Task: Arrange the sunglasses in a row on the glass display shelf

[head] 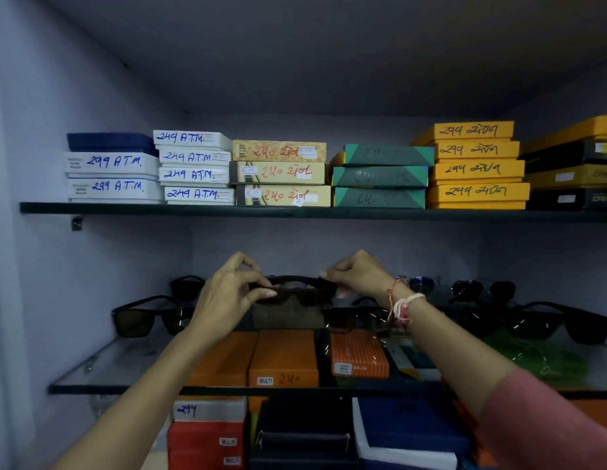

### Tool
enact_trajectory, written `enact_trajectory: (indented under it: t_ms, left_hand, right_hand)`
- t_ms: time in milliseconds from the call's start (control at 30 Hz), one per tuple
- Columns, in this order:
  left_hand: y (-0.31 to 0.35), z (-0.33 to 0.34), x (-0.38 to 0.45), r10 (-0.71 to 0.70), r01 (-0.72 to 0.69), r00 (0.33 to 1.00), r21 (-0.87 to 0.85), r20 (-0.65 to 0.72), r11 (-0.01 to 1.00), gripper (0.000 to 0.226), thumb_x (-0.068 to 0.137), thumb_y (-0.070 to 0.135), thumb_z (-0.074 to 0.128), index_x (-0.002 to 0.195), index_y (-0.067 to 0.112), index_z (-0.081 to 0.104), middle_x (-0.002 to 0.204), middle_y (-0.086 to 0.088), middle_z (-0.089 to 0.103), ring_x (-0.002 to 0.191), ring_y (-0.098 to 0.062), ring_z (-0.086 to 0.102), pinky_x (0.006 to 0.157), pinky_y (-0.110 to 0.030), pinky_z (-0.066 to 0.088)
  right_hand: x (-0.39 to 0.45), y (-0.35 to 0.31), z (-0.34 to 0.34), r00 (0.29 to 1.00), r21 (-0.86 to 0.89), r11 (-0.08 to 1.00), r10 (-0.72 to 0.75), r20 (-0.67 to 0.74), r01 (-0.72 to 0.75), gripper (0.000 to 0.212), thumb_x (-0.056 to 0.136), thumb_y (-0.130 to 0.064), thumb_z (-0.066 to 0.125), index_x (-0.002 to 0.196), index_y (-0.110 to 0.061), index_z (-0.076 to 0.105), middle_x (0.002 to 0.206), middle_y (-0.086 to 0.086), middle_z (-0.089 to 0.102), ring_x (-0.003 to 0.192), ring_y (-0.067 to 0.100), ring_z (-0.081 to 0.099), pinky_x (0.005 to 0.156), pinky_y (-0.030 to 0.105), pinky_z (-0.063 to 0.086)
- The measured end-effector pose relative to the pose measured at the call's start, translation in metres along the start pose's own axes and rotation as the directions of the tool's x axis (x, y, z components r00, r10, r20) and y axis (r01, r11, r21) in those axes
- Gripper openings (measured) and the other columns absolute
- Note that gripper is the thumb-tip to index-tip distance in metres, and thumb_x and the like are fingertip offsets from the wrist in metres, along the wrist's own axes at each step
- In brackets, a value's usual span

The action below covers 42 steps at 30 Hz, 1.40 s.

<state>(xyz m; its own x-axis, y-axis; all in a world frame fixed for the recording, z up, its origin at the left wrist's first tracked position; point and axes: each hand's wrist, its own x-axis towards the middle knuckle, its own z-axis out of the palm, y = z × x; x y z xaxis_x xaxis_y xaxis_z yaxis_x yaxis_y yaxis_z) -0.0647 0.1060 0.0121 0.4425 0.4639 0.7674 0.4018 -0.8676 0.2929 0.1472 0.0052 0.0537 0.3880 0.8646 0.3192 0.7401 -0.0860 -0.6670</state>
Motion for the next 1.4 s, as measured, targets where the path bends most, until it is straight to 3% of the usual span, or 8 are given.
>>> enact_trajectory:
  t_ms: [133, 233, 333, 433, 500, 600, 933, 1400]
  left_hand:
    - [-0.01, -0.007, -0.001, -0.012, 0.012, 1.0, -0.002, 0.017, 1.0, 0.018, 0.079, 0.033, 0.072, 0.091, 0.02, 0.075, 0.118, 0.012, 0.048, 0.073, -0.005, 0.055, 0.073, -0.026, 0.045]
    - [-0.013, -0.017, 0.004, -0.038, 0.038, 0.998, -0.013, 0.052, 0.999, 0.027, 0.083, 0.044, 0.063, 0.092, 0.021, 0.072, 0.104, 0.004, 0.065, 0.074, -0.011, 0.06, 0.07, -0.031, 0.051]
    - [-0.009, -0.028, 0.009, -0.115, 0.115, 0.993, -0.093, 0.001, 0.989, 0.032, 0.087, 0.048, 0.058, 0.098, 0.018, 0.065, 0.092, -0.002, 0.073, 0.081, -0.016, 0.068, 0.074, -0.039, 0.058]
    - [-0.01, -0.035, 0.019, -0.157, 0.156, 0.985, 0.027, 0.074, 0.987, 0.037, 0.08, 0.041, 0.07, 0.106, 0.015, 0.065, 0.095, -0.005, 0.075, 0.087, -0.019, 0.07, 0.081, -0.039, 0.059]
    - [-0.01, -0.036, 0.024, -0.193, 0.17, 0.968, 0.149, 0.162, 0.974, 0.036, 0.075, 0.04, 0.075, 0.099, 0.013, 0.074, 0.094, -0.007, 0.077, 0.087, -0.019, 0.07, 0.081, -0.039, 0.06]
    - [-0.014, -0.036, 0.031, -0.212, 0.17, 0.97, 0.29, 0.119, 0.942, 0.028, 0.076, 0.038, 0.076, 0.089, 0.013, 0.079, 0.09, -0.011, 0.075, 0.085, -0.025, 0.069, 0.078, -0.041, 0.06]
    - [-0.032, -0.028, 0.036, -0.4, 0.344, 0.91, 0.335, 0.113, 0.877, 0.031, 0.077, 0.023, 0.074, 0.099, 0.0, 0.072, 0.104, -0.021, 0.069, 0.097, -0.038, 0.065, 0.074, -0.038, 0.054]
    - [-0.048, -0.002, 0.031, -0.376, 0.28, 0.9, 0.368, 0.22, 0.886, 0.028, 0.082, 0.026, 0.071, 0.092, 0.001, 0.072, 0.096, -0.018, 0.072, 0.088, -0.033, 0.069, 0.074, -0.041, 0.06]
  right_hand:
    - [-0.005, -0.013, 0.0, 1.0, 0.005, 1.0, -0.012, 0.025, 0.012, 0.026, 0.076, -0.018, 0.079, 0.095, -0.001, 0.077, 0.086, 0.006, 0.079, 0.047, -0.002, 0.062, 0.045, 0.003, 0.045]
    - [-0.006, -0.025, 0.002, 0.993, -0.11, 0.989, -0.11, -0.052, 0.103, 0.024, 0.077, -0.02, 0.078, 0.093, -0.003, 0.078, 0.057, -0.007, 0.074, 0.042, -0.003, 0.061, 0.046, 0.005, 0.047]
    - [-0.006, -0.034, 0.009, 0.949, -0.282, 0.938, -0.259, -0.181, 0.202, 0.021, 0.078, -0.027, 0.076, 0.089, -0.009, 0.08, 0.079, 0.007, 0.079, 0.067, 0.014, 0.072, 0.075, 0.03, 0.061]
    - [-0.007, -0.04, 0.017, 0.919, -0.341, 0.92, -0.293, -0.264, 0.195, 0.02, 0.081, -0.027, 0.074, 0.089, -0.01, 0.08, 0.084, 0.007, 0.079, 0.078, 0.018, 0.072, 0.087, 0.034, 0.058]
    - [-0.007, -0.043, 0.024, 0.915, -0.333, 0.93, -0.264, -0.304, 0.158, 0.019, 0.08, -0.027, 0.073, 0.088, -0.011, 0.08, 0.085, 0.006, 0.079, 0.08, 0.02, 0.072, 0.086, 0.038, 0.058]
    - [-0.004, -0.045, 0.036, 0.904, -0.29, 0.952, -0.208, -0.373, 0.1, 0.015, 0.079, -0.021, 0.073, 0.089, -0.012, 0.08, 0.09, 0.005, 0.079, 0.085, 0.021, 0.072, 0.086, 0.038, 0.059]
    - [0.0, -0.046, 0.066, 0.943, -0.414, 0.909, -0.093, -0.319, -0.051, 0.015, 0.078, -0.017, 0.067, 0.077, -0.001, 0.067, 0.081, 0.013, 0.07, 0.079, 0.031, 0.067, 0.073, 0.036, 0.059]
    - [0.007, -0.037, 0.084, 0.958, -0.619, 0.769, -0.033, -0.284, -0.157, 0.017, 0.084, -0.024, 0.061, 0.092, -0.009, 0.064, 0.089, 0.008, 0.071, 0.091, 0.027, 0.064, 0.098, 0.042, 0.039]
